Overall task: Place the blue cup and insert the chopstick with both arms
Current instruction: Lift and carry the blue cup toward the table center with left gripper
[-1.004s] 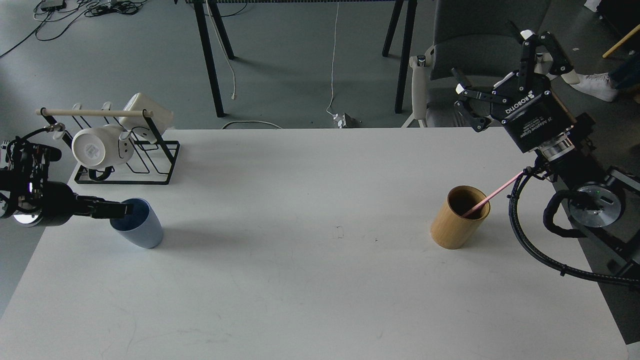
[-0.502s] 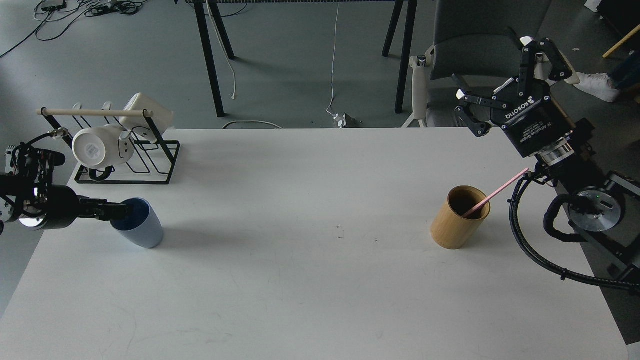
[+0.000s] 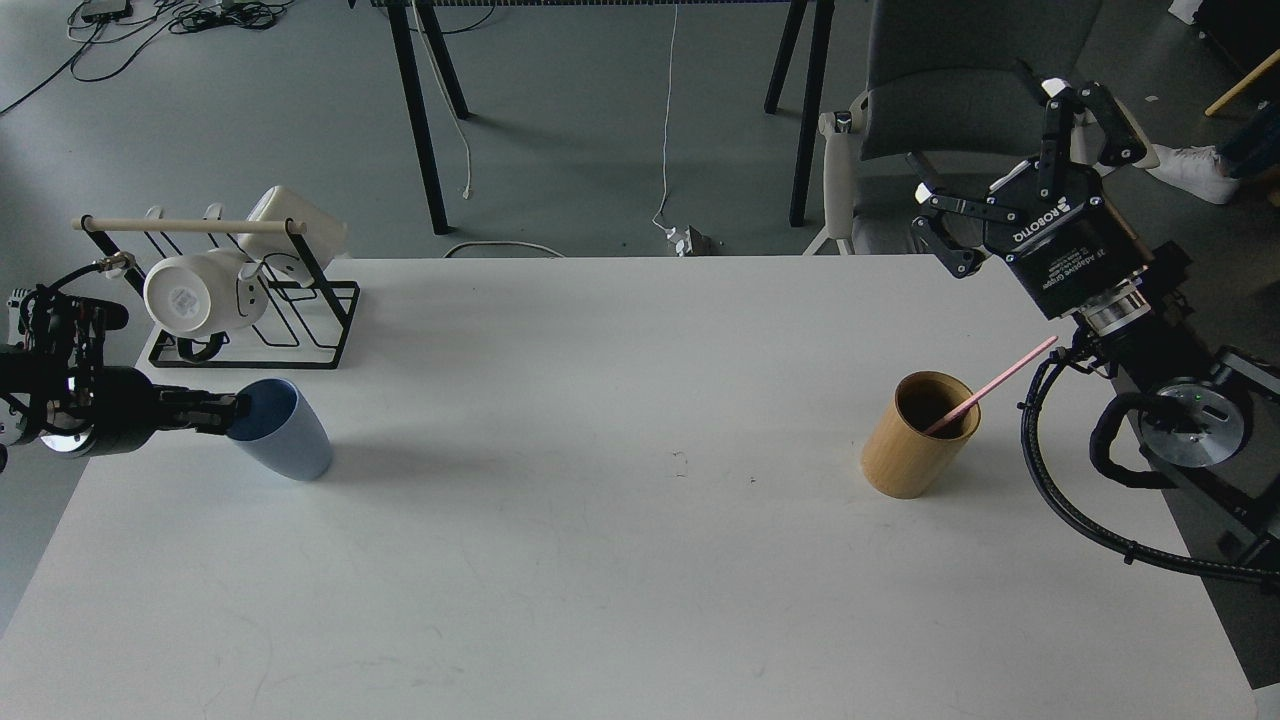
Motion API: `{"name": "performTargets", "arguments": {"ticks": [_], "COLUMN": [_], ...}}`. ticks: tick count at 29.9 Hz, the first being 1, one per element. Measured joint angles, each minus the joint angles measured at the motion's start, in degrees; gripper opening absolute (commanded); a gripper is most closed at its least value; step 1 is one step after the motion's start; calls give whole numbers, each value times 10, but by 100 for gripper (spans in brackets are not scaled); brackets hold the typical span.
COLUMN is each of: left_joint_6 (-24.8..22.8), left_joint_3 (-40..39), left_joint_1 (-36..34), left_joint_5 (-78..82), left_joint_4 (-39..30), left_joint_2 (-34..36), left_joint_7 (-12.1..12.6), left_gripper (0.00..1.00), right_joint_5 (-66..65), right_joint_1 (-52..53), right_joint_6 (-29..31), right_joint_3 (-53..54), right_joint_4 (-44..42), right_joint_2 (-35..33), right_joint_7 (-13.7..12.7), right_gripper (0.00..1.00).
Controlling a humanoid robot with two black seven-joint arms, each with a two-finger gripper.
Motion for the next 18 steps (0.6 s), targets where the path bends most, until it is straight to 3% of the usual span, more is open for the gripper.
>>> {"name": "performTargets", "arguments": {"ticks": [5,11,18], "left_joint_6": [0,-2,-14], "left_joint_3": [-5,-19,-15], "left_joint_1": [0,-14,-111], "left_joint_5": [-3,-59,-81], "left_joint_4": [-14,-115,-187], "left_joint_2": [6,32,-3], "left_joint_7": [0,0,0], "left_gripper": [0,0,0], "right_joint_5": [0,0,0], "right_joint_1": [-1,-1,8], "right_joint_6": [0,0,0], "right_joint_3": [0,24,74], "right_joint_4": [0,-9,-52], "right_joint_2": [0,-1,-1], "right_joint_7": [0,0,0], "right_gripper": [96,96,96]}}
